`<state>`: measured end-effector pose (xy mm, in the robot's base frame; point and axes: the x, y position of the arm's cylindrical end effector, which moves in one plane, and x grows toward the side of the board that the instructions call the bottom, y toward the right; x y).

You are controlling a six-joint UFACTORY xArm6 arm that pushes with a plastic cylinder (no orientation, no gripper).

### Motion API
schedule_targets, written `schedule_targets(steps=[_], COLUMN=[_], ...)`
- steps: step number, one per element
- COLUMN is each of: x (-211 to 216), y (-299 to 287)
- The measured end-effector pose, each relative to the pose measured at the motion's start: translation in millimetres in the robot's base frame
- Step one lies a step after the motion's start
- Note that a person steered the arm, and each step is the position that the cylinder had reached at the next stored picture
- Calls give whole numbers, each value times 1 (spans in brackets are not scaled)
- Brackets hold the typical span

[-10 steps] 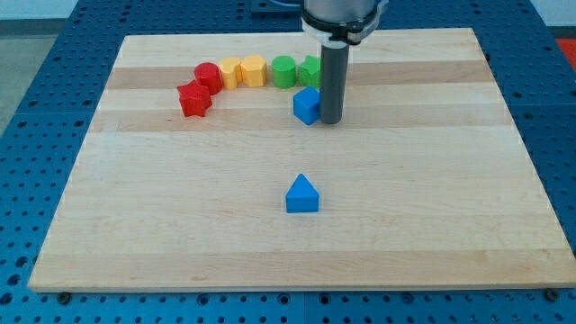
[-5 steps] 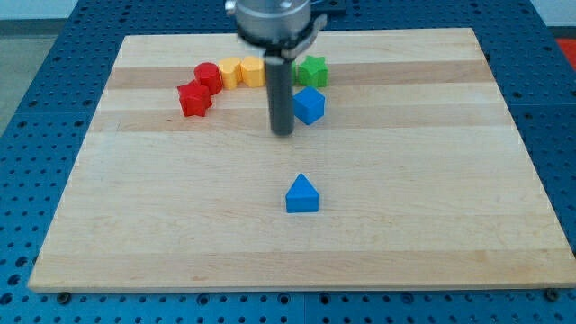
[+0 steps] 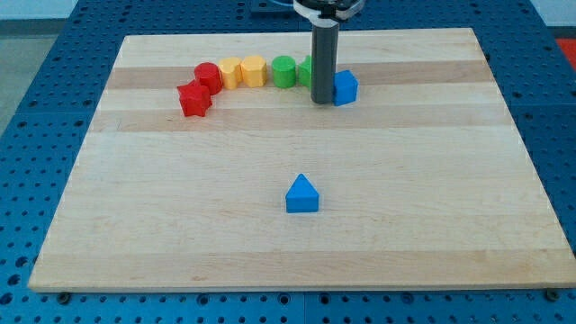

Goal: Move blue triangle at the bottom of blue cube

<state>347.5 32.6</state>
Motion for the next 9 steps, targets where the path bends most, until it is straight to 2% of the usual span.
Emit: schedule_targets(steps=[2, 3, 5, 6, 7, 9], x=[13, 44, 140, 250, 254, 244], y=[-15, -45, -117, -115, -74, -54])
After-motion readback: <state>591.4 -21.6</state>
